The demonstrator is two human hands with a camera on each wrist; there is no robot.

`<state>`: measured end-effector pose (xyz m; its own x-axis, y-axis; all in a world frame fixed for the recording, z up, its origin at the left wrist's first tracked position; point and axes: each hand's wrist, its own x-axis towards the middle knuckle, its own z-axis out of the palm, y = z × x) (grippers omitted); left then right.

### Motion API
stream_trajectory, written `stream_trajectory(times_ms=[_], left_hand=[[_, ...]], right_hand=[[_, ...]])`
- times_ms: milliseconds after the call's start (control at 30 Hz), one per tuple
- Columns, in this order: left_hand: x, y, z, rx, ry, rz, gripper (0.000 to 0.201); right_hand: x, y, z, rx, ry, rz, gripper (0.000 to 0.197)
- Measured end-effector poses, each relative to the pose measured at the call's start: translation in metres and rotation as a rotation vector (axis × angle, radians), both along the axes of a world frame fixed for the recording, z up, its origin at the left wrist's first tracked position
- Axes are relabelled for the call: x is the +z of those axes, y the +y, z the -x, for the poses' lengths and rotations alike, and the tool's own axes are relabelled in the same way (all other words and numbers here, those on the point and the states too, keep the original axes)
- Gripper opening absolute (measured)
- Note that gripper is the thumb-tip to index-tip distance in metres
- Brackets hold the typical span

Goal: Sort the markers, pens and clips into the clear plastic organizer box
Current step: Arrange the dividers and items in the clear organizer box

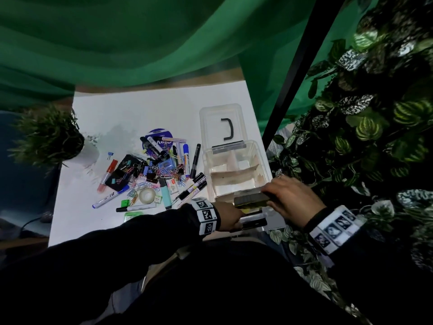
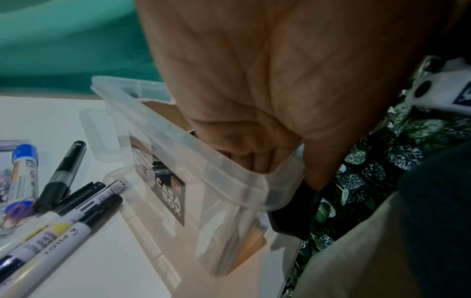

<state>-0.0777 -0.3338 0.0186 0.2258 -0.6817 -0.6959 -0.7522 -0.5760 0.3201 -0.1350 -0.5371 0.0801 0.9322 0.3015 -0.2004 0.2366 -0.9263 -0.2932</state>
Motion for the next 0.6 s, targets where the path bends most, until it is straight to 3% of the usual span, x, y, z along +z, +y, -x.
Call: stream_trajectory(times_ms=[200, 267, 367, 600], left_hand=[[0.002, 0.009, 0.003, 0.055, 0.005, 0.096, 0.041], [0.005, 0.011, 0.005, 0.082, 0.018, 0.110, 0.038], [0.006, 0.013, 0.007, 0.105, 0.000, 0.132, 0.034], [0.003, 0.027, 0.007, 0.125, 0.004, 0.205, 0.042]], right_hand=[[-0.019, 0.058, -0.021, 0.063, 0.007, 0.280, 0.032], [-0.023, 0.076, -0.023, 0.087, 0.091, 0.293, 0.025], [-0.043, 0.086, -0.027, 0.126, 0.216, 0.292, 0.030], [-0.071, 0.083, -0.040, 0.173, 0.381, 0.312, 0.023]])
